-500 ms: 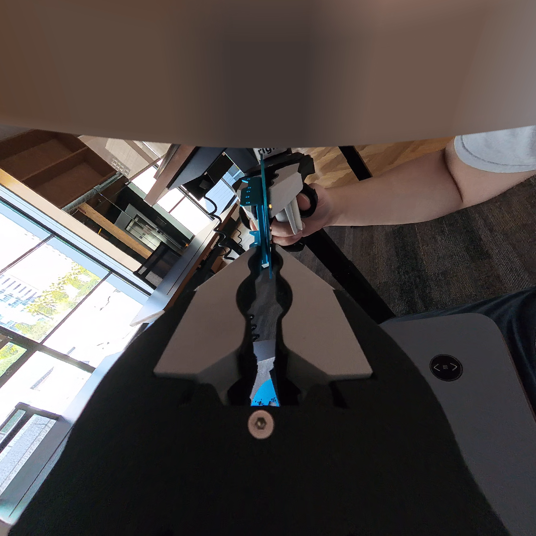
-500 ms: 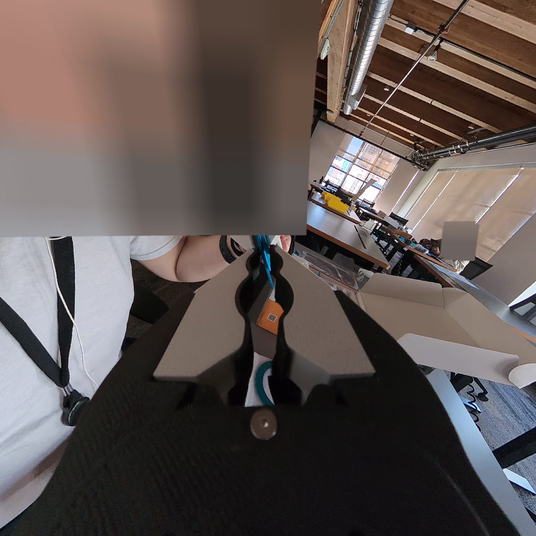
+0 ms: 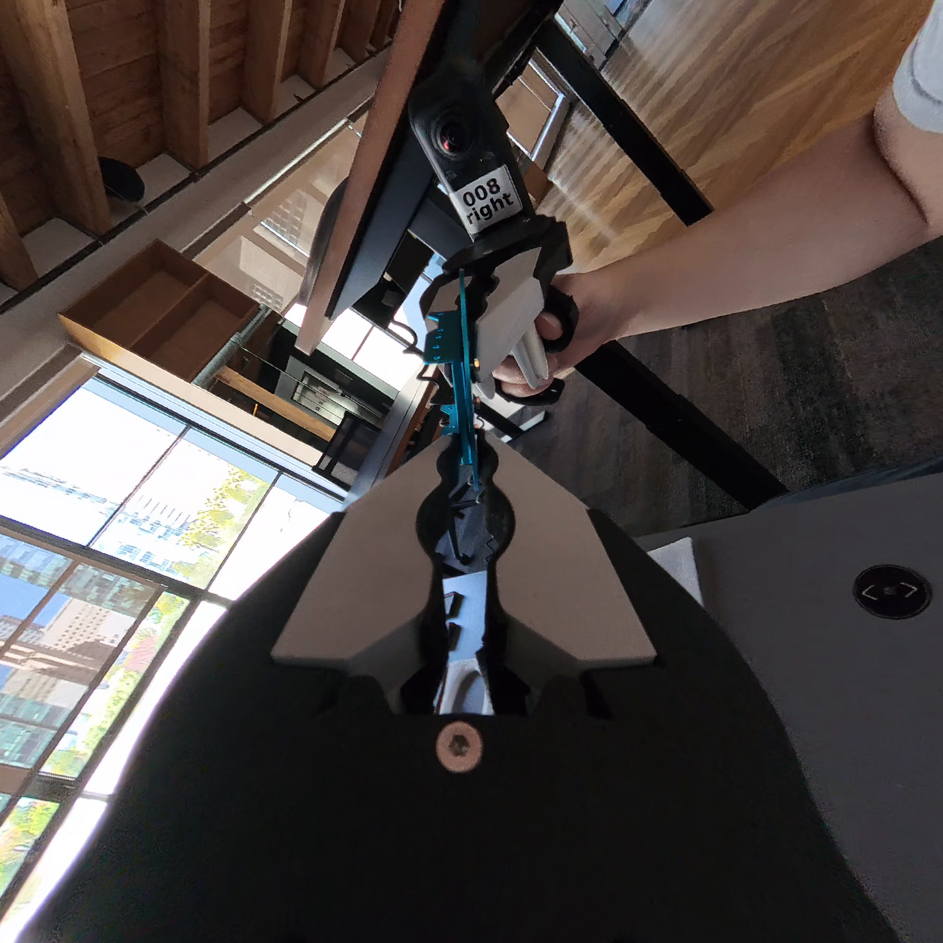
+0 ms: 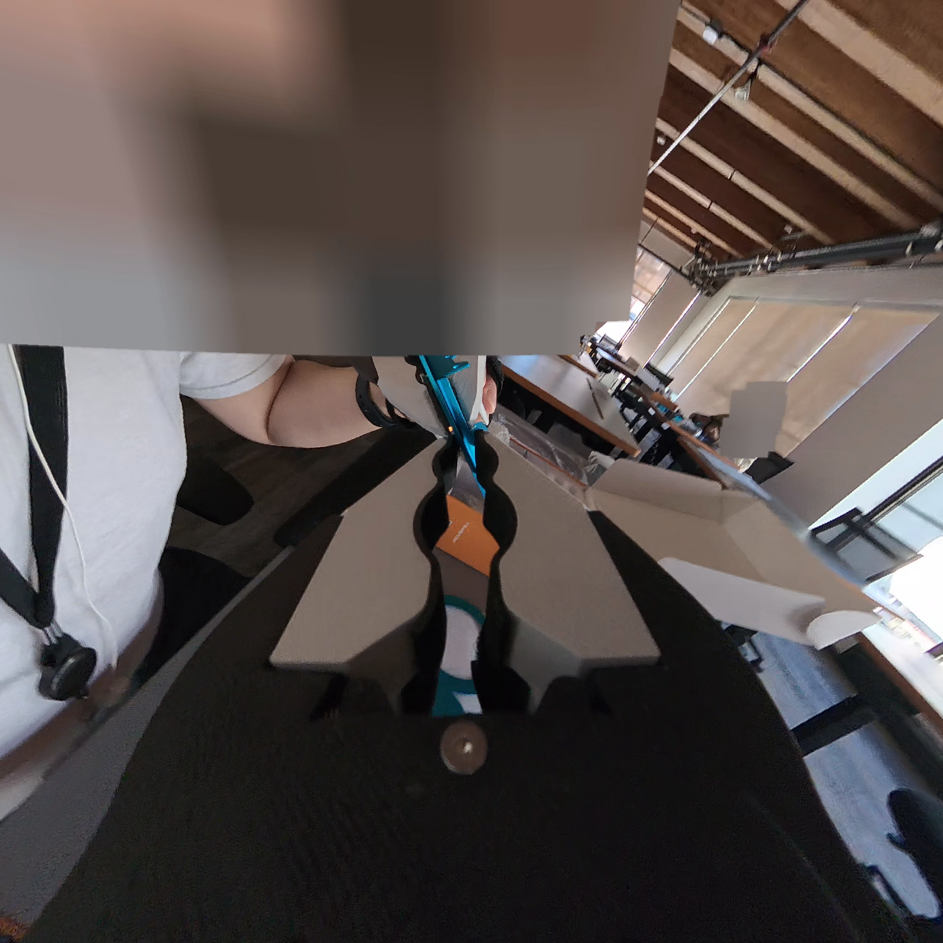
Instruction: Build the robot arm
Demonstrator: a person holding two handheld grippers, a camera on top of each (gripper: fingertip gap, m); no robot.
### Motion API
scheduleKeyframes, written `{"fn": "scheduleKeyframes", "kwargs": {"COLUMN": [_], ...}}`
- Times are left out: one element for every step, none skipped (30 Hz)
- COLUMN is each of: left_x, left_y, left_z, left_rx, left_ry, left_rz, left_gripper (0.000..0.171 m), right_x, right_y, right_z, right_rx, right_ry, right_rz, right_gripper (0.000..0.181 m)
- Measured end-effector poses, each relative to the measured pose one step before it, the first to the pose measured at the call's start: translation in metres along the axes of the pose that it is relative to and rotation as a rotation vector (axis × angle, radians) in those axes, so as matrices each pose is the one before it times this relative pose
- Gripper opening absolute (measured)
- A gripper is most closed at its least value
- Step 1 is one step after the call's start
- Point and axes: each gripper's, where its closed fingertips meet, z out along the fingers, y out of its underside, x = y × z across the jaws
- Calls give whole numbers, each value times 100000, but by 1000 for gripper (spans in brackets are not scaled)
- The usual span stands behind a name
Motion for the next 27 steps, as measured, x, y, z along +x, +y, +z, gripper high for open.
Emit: {"fn": "scheduleKeyframes", "kwargs": {"left_x": [109, 103, 142, 78, 11, 51, 83, 35, 30, 79, 32, 3, 62, 64, 72, 30, 14, -19, -39, -5, -14, -27, -2, 5, -7, 9, -20], "left_y": [-83, -74, -131, -198, -172, -133, -96, -93, -58, 6, 20, 39, 35, 47, 31, 20, 12, 40, 83, 58, 60, 64, 28, 26, 33, 24, 43], "left_z": [45, 53, 28, 1, -7, 0, -13, -19, -15, 10, 3, 23, 17, 25, 20, 8, -3, 12, 15, 11, 23, 20, 14, -2, 2, -13, -21], "left_rx": [19, -595, -370, 138, 122, 58, 20, 177, 95, -244, -280, -324, -358, -527, -531, -200, 88, 35, -138, 17, -89, -231, 104, 309, 467, 822, 979], "left_ry": [-1145, -932, -364, -456, -590, -122, 344, -88, -18, 395, -96, -610, -273, 131, 370, 347, 311, 246, 114, 229, 261, 200, 327, 510, 673, 880, 972], "left_rz": [2789, 2492, 2169, 1908, 1478, 1210, 1234, 1312, 999, 670, 1252, 1944, 1971, 1237, 296, -156, -356, -613, -557, -328, -374, -378, -387, -937, -1604, -2063, -2507], "left_gripper": [3, 3, 4, 3, 4, 3, 4, 4, 3, 3, 3, 3, 3, 3, 3, 3, 3, 3, 3, 2, 3, 2, 3, 2, 2, 2, 2], "right_x": [-181, -149, -212, -188, -117, -101, -132, -74, -60, -70, -35, 1, -30, -19, 21, -32, -12, 23, 82, 30, 28, 63, 12, 12, 29, 25, 42], "right_y": [-22, -35, -61, -138, -158, -115, -75, -42, -23, -15, 55, 23, 8, 59, 79, 51, 3, 22, 67, 39, 42, 68, 37, 10, 26, 29, 48], "right_z": [-88, -101, -95, -87, -54, -47, -30, -30, -18, -28, -25, -4, -26, -39, -40, -23, -5, -1, 9, -5, -7, -7, -7, -5, -8, -13, -15], "right_rx": [796, 657, 645, 884, 871, 434, 52, -99, -96, -109, -363, -84, 12, -210, -412, -310, -222, -399, -731, -537, -470, -517, -184, -139, -297, -215, -315], "right_ry": [376, 558, 310, 415, 751, 586, -31, 71, 124, -14, 151, 372, 62, 39, 184, -113, -18, 244, 464, 2, -112, 55, -171, -118, 37, 75, 16], "right_rz": [-3384, -3552, -3409, -3101, -2674, -2043, -1254, -545, -337, -341, -209, -182, -112, 15, 1, 133, 92, -233, -287, -211, 16, 175, 100, 87, 29, -10, 141], "right_gripper": [5, 5, 5, 5, 5, 5, 5, 5, 5, 5, 5, 5, 5, 5, 6, 6, 6, 6, 6, 6, 6, 6, 6, 6, 7, 7, 7]}}
